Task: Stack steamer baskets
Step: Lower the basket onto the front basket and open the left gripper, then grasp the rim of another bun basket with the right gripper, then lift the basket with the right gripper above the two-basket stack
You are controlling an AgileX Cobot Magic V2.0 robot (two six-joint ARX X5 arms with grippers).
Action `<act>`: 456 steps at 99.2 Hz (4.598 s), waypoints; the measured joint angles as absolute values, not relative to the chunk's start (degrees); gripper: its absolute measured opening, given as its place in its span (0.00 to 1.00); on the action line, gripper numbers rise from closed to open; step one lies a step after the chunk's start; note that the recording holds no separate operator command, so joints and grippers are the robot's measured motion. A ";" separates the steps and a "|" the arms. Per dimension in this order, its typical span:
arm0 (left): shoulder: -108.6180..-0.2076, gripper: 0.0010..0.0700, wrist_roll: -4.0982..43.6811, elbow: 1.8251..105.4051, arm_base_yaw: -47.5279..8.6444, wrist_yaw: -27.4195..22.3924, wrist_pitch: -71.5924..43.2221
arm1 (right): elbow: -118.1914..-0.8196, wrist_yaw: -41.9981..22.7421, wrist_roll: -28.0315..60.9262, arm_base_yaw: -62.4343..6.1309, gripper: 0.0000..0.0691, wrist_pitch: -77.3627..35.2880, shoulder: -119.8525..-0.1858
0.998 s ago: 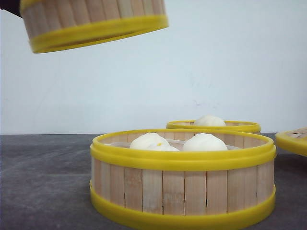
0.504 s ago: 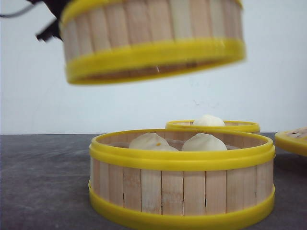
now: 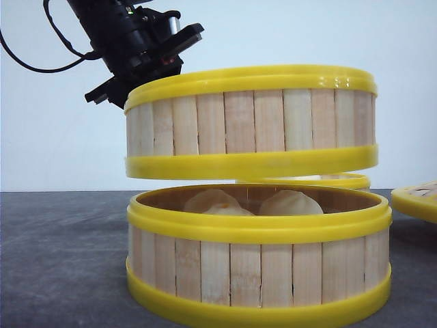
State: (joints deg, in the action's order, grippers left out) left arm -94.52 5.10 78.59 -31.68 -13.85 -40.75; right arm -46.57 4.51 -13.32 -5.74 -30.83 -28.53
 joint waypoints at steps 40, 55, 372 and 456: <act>-97.62 0.03 5.10 78.59 -32.29 -13.87 -41.78 | -46.57 4.29 -13.32 -5.74 0.57 -30.68 -28.53; -97.82 0.03 5.15 78.59 -32.56 -13.85 -41.80 | -46.57 4.29 -13.30 -5.74 0.57 -30.68 -28.53; -20.88 0.38 10.09 52.86 -24.86 -10.13 -48.58 | -85.21 4.19 -21.74 -5.58 0.03 -25.52 -96.01; -20.86 0.38 8.32 52.86 -24.86 -10.00 -50.41 | -81.54 11.70 -1.54 -23.38 0.03 -50.33 -78.63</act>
